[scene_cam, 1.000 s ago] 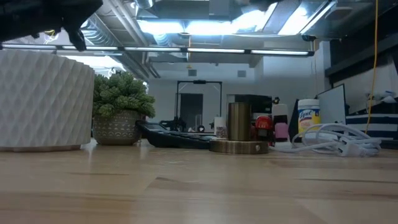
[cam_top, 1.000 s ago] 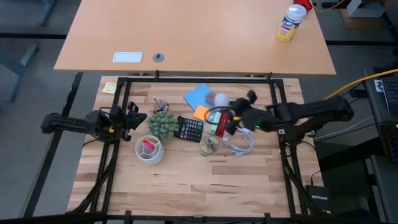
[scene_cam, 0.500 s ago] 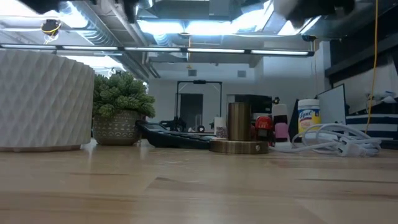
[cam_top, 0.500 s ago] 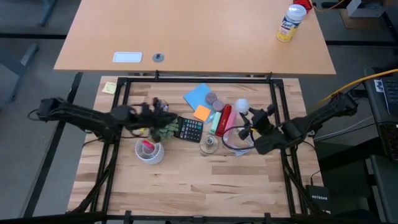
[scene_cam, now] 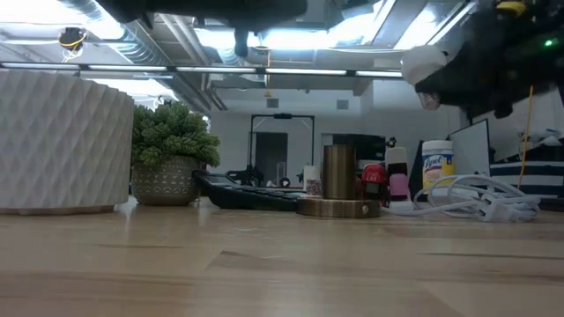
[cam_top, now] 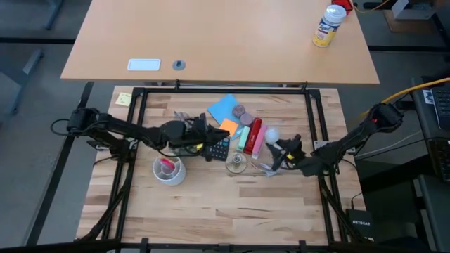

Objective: Screw lightbulb
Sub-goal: Insert the lightbulb into the lamp

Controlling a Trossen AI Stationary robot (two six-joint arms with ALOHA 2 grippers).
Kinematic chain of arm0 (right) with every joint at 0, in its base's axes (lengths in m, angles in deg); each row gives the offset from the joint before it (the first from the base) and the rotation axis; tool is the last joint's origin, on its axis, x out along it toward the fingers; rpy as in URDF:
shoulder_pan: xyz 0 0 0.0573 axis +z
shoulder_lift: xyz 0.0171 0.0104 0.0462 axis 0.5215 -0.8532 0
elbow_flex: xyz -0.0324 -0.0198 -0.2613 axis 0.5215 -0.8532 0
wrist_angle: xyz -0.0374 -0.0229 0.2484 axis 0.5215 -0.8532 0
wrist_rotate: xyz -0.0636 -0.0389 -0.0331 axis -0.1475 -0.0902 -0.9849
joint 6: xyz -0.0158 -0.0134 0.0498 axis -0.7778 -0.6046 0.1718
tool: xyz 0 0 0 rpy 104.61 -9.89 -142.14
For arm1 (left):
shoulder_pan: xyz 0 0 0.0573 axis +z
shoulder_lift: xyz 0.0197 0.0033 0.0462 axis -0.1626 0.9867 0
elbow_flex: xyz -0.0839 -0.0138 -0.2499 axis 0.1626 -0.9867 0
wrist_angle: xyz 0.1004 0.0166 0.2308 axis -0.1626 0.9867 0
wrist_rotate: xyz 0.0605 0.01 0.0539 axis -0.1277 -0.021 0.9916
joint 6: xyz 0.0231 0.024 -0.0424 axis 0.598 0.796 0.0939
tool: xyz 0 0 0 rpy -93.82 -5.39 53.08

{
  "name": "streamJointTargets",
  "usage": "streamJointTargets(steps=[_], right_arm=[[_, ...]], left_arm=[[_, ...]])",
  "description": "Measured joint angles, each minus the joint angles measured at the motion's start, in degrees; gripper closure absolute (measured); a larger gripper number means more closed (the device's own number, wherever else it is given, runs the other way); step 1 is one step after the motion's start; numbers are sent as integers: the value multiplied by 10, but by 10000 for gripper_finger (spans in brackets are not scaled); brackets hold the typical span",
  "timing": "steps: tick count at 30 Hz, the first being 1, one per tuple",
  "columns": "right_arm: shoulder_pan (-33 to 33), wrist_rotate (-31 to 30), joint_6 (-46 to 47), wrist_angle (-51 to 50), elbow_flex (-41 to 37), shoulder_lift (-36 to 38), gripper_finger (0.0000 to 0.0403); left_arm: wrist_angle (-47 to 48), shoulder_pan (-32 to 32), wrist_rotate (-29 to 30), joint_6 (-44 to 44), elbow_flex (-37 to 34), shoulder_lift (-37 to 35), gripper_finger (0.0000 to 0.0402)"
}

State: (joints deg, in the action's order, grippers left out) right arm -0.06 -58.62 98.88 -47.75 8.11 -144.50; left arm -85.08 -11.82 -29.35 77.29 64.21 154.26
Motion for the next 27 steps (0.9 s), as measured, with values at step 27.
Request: streamJointTargets(steps=[27], right_arm=[[-274,669,-205,449,44,-346,249]], left_arm=[[-2,29,0,-32,0,44,380]])
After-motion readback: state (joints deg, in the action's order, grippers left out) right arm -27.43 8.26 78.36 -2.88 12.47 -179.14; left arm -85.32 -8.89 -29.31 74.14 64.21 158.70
